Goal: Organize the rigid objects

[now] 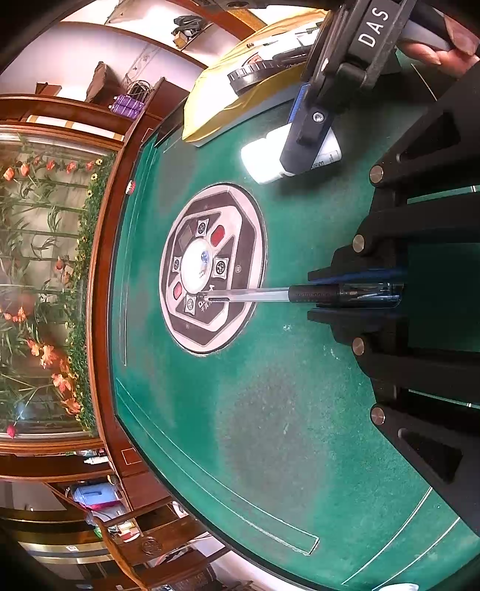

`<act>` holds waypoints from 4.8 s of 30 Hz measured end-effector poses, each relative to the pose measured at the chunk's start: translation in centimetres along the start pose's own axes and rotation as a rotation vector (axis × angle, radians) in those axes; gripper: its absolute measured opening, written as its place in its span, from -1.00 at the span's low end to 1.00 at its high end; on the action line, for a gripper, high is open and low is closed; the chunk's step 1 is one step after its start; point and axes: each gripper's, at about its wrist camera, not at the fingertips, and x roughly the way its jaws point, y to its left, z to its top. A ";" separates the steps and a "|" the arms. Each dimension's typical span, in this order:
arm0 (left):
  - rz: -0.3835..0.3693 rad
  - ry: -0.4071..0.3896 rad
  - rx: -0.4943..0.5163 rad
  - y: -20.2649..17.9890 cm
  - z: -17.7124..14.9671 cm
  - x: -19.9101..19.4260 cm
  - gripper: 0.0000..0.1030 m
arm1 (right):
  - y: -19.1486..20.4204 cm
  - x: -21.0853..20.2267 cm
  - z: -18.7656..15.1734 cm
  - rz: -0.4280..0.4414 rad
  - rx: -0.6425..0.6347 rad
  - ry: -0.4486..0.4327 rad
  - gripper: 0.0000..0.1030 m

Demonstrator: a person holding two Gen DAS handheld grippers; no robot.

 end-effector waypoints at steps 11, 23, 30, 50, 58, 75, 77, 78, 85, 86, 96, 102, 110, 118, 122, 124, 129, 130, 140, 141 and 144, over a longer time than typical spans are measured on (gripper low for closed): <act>0.016 -0.011 -0.008 0.0 0.0 -0.1 -0.76 | 0.4 -0.2 0.0 0.013 -0.006 -0.009 -0.37; 0.015 -0.037 -0.026 0.3 0.0 -0.6 -0.76 | 0.5 -0.7 -0.2 -0.051 -0.026 -0.048 -0.37; -0.021 -0.037 -0.045 0.3 -0.5 -1.5 -0.76 | 0.5 -1.2 -0.7 -0.063 -0.023 -0.064 -0.37; -0.085 -0.126 0.021 -2.7 -2.8 -8.4 -0.76 | 2.4 -9.2 -4.5 -0.066 -0.014 -0.182 -0.37; -0.098 -0.156 0.050 -4.1 -3.1 -10.4 -0.75 | 2.4 -12.2 -5.0 -0.065 -0.008 -0.233 -0.37; -0.234 -0.126 0.150 -11.3 -0.5 -10.1 -0.76 | -6.7 -18.3 -4.8 -0.167 0.140 -0.332 -0.36; -0.258 -0.111 0.168 -12.7 -0.1 -9.7 -0.76 | -8.1 -18.8 -4.7 -0.187 0.153 -0.338 -0.36; -0.269 -0.102 0.178 -13.6 0.0 -9.4 -0.76 | -8.6 -18.9 -4.6 -0.202 0.156 -0.337 -0.36; -0.315 -0.031 0.246 -19.1 -0.1 -6.6 -0.76 | -12.8 -18.6 -3.7 -0.284 0.193 -0.302 -0.36; -0.318 -0.014 0.253 -19.8 -0.1 -5.9 -0.76 | -13.1 -18.5 -3.7 -0.291 0.196 -0.295 -0.36; -0.295 0.055 0.277 -22.3 -0.9 -2.6 -0.76 | -15.5 -16.6 -4.0 -0.340 0.221 -0.240 -0.37; -0.244 0.006 0.330 -23.4 -1.5 -2.7 -0.76 | -16.1 -16.0 -4.0 -0.355 0.221 -0.228 -0.37; -0.240 -0.036 0.360 -23.7 -2.1 -3.0 -0.76 | -15.8 -15.8 -3.7 -0.379 0.206 -0.230 -0.37; -0.247 -0.057 0.382 -24.3 -2.4 -3.4 -0.76 | -15.8 -15.7 -3.6 -0.390 0.200 -0.232 -0.37; -0.249 -0.056 0.380 -24.3 -2.4 -3.3 -0.76 | -15.8 -15.7 -3.6 -0.391 0.199 -0.232 -0.36; -0.249 -0.057 0.379 -24.3 -2.4 -3.3 -0.76 | -15.8 -15.7 -3.6 -0.391 0.199 -0.234 -0.36; -0.257 -0.067 0.383 -24.4 -2.4 -3.5 -0.76 | -15.9 -15.7 -3.6 -0.395 0.198 -0.231 -0.36; -0.259 -0.070 0.383 -24.4 -2.5 -3.6 -0.76 | -15.8 -15.7 -3.6 -0.395 0.200 -0.231 -0.36; -0.280 -0.117 0.358 -23.6 -2.6 -5.3 -0.01 | -15.0 -17.4 -3.4 -0.409 0.172 -0.269 0.02; -0.282 -0.125 0.357 -23.5 -2.7 -5.7 0.04 | -14.9 -17.8 -3.4 -0.414 0.168 -0.277 0.08; -0.286 -0.148 0.351 -22.7 -2.9 -6.8 0.34 | -14.1 -18.7 -3.5 -0.428 0.151 -0.298 0.19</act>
